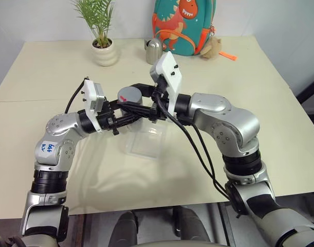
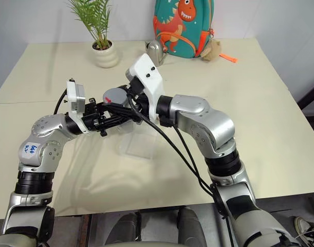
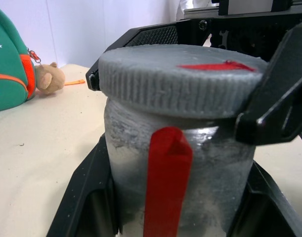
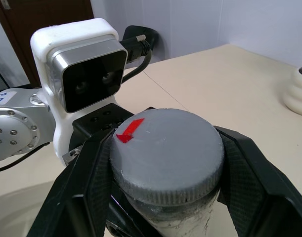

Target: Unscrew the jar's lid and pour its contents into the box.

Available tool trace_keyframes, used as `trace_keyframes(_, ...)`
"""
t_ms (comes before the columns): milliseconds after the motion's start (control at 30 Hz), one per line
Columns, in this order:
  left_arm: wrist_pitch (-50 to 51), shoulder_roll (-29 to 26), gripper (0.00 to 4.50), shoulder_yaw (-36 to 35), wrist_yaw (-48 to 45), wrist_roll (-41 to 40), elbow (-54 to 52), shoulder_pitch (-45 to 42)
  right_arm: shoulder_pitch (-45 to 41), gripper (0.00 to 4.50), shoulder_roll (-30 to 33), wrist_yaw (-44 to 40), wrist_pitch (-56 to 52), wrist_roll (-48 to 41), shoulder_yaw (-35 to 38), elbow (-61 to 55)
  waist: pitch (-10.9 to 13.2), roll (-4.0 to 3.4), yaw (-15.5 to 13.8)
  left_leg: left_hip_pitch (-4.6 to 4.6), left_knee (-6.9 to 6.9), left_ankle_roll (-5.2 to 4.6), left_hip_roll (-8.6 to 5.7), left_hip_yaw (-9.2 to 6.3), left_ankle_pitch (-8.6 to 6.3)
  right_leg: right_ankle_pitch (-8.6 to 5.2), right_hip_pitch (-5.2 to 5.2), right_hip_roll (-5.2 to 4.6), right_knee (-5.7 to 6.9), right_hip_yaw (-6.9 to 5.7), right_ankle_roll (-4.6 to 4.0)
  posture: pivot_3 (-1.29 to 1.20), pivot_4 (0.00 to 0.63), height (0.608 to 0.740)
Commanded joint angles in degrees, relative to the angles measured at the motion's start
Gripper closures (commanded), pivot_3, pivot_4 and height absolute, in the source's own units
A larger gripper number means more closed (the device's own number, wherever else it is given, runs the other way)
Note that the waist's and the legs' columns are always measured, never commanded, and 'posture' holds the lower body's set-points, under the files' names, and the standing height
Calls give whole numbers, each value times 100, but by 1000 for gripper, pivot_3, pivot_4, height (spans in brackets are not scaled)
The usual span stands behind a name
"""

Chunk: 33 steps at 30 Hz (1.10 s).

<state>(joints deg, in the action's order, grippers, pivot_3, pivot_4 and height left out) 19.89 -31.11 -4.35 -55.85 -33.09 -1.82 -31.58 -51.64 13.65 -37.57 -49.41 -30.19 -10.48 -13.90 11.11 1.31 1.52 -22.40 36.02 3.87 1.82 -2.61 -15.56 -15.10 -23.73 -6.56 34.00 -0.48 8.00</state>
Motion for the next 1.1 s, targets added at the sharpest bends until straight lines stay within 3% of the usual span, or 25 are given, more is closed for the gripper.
trace_keyframes(33, 419, 7, 2549, -30, -476, -488, 90, -325, -268, 1913, 292, -1437, 561, -528, 55, -143, 0, 0, -18, 0, 2, 0, 0, -1, 0, 0, 1, 0, 0, 0, 0, 0, 150, 740)
trace_keyframes(300, 733, 152, 2549, 379, -1402, -577, 226, -984, -1580, 1913, 881, -3520, 838, -381, -169, 1515, 1, -2, 26, 7, 4, -5, 0, 1, 1, 4, 5, 5, 2, 3, 6, 0, 150, 740)
trace_keyframes(500, 737, 100, 2549, 418, -1589, -495, 108, -864, -1672, 1913, 914, -3911, 1090, -125, -253, 1854, 1, -2, 5, 0, 5, -5, 0, 3, 1, 3, 2, 4, -2, 5, 8, 0, 150, 740)
trace_keyframes(667, 635, 75, 2549, 307, -1494, -428, 128, -813, -1568, 1913, 953, -3722, 832, -167, -98, 1874, 2, -2, 1, 0, 7, -5, 0, 3, 1, 3, 1, 3, 0, 5, 8, 0, 150, 740)
trace_keyframes(700, 634, 77, 2549, 271, -1457, -436, 128, -811, -1534, 1208, 960, -3637, 873, -148, -20, 1889, 1, -2, 1, 0, 9, -4, 0, 4, 1, 3, 2, 3, 1, 4, 8, 0, 150, 740)
trace_keyframes(833, 570, 44, 2549, 153, -1354, -410, 159, -784, -1408, 38, 1020, -3290, 990, -157, 337, 1898, 2, -2, -1, 0, 11, -4, 0, 3, 2, 3, 2, 3, 6, 5, 8, 0, 150, 740)
trace_keyframes(1100, 3, 252, 2549, -70, -893, -135, 570, -760, -978, 38, 1067, -2791, 786, -316, 604, 1280, 1, -2, -7, 0, 11, -4, 0, 4, 2, 3, 2, 3, 4, 4, 8, 0, 150, 740)
